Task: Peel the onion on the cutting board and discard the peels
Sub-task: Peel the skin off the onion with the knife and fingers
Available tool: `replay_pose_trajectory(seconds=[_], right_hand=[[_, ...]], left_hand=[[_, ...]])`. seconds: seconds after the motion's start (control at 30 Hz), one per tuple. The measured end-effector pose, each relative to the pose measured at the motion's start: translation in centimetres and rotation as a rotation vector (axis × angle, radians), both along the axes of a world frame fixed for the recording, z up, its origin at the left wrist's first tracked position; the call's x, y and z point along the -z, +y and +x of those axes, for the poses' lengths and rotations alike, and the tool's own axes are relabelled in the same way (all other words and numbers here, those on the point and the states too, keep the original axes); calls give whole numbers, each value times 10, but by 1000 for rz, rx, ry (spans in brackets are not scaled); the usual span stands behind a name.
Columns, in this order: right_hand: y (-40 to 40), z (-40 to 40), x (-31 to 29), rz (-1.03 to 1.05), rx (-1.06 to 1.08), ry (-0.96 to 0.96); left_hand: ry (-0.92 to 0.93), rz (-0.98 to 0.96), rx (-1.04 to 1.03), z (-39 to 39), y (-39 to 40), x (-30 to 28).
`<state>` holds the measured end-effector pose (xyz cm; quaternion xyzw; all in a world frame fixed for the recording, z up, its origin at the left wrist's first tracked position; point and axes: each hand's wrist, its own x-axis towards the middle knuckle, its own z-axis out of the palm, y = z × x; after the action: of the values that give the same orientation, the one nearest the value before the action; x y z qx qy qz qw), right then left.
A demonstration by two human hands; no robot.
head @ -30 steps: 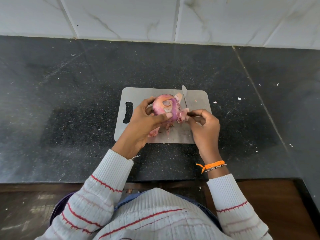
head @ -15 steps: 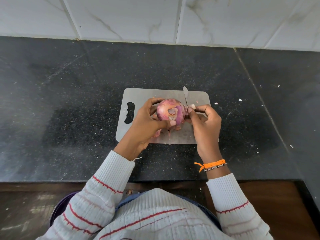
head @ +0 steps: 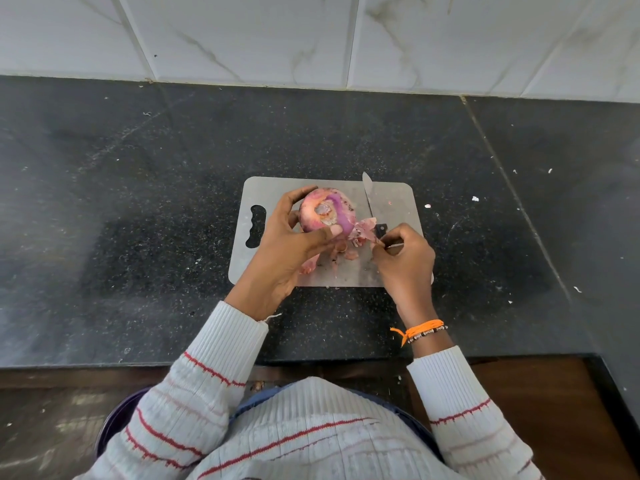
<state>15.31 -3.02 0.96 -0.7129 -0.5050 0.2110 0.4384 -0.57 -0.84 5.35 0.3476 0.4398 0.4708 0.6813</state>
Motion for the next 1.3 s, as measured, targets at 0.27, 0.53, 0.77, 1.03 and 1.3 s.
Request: replay_pose_trajectory(seconds=[0.27, 0.53, 0.77, 1.03, 1.3], right_hand=[[-1, -14, -25, 208, -131, 190], [-1, -10, -21, 292, -156, 157], [1, -7, -20, 348, -188, 121], [3, -3, -16, 257, -130, 222], [0, -6, -22, 181, -145, 330]], left_hand=[[79, -22, -21, 3, 0, 1], [77, -36, 3, 5, 0, 2], [100, -37, 24, 5, 2, 2], [36, -65, 28, 10, -2, 0], [96, -50, 17, 12, -3, 0]])
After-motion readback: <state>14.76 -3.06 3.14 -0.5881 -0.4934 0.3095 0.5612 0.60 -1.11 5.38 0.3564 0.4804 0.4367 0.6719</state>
